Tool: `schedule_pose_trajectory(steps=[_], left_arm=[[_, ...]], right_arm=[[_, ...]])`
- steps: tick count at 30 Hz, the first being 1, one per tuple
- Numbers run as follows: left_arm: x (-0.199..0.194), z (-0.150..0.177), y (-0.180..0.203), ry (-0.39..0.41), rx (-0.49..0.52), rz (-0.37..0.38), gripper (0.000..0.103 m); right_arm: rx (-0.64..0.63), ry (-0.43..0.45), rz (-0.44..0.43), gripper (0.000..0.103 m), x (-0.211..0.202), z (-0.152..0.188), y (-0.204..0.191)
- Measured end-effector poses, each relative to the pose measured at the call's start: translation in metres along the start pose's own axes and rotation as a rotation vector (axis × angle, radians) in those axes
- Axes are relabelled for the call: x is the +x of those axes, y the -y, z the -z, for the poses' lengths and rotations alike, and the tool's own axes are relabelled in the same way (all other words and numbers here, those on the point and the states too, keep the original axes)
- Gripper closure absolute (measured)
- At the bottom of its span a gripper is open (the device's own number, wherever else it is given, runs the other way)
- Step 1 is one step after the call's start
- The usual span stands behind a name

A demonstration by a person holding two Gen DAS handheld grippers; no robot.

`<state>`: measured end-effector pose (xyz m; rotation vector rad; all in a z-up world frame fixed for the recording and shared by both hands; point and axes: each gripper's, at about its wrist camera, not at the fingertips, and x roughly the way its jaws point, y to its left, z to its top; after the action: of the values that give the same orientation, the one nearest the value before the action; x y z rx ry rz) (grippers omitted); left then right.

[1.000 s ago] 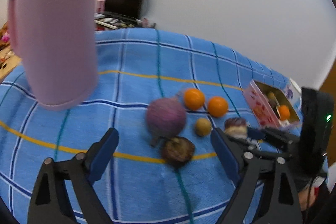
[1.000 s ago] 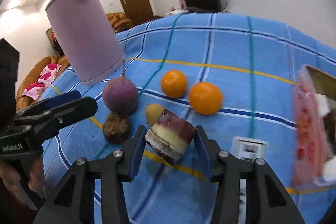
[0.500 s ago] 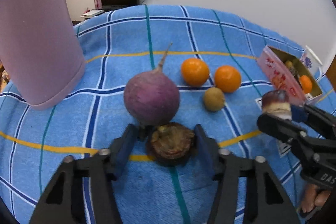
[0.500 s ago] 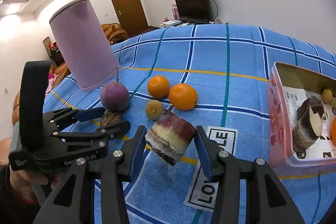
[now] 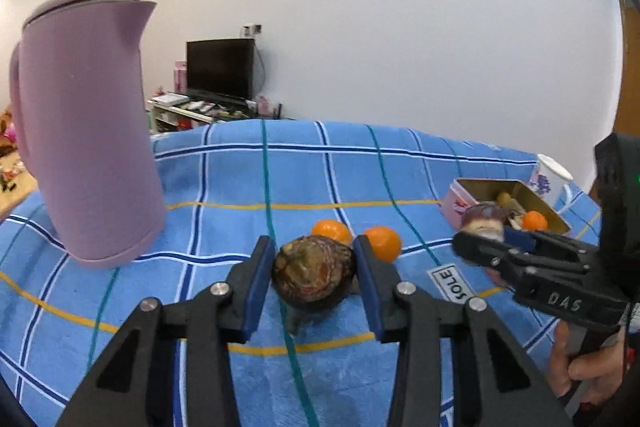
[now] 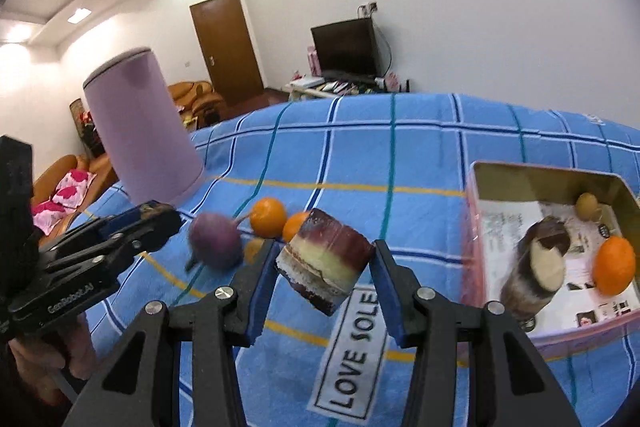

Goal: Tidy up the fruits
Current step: 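Carry the taro slice and mangosteen over the pink tin with both tools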

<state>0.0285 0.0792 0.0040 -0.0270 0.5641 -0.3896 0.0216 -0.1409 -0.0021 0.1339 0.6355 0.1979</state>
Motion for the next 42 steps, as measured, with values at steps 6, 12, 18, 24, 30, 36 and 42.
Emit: schedule_pose_trajectory(steps=[6,12,18,24,30,36,42], left_arm=[[0.0,0.0,-0.007,0.027,-0.07,-0.036,0.06],[-0.007,-0.001,0.009,0.076,-0.061,-0.07,0.06],[-0.005,-0.002,0.035,0.071,-0.003,-0.113,0.06],[0.001,-0.005,0.057,0.057,0.01,-0.127,0.06],[0.007,-0.011,0.08,0.064,0.028,-0.116,0.06],[0.015,-0.019,0.102,0.068,0.041,-0.098,0.06],[0.025,-0.022,0.123,0.065,0.055,-0.083,0.06]], right_arm=[[-0.002,0.043,0.026,0.054,-0.007,-0.005,0.002],[-0.103,0.137,0.063,0.054,-0.026,-0.006,-0.011],[-0.15,0.157,0.071,0.054,-0.029,-0.007,-0.014],[-0.152,0.157,0.076,0.054,-0.034,-0.006,-0.002],[-0.139,0.164,0.108,0.054,-0.042,-0.005,0.019],[-0.113,0.164,0.138,0.054,-0.047,-0.007,0.044],[-0.087,0.167,0.166,0.054,-0.051,-0.01,0.065]])
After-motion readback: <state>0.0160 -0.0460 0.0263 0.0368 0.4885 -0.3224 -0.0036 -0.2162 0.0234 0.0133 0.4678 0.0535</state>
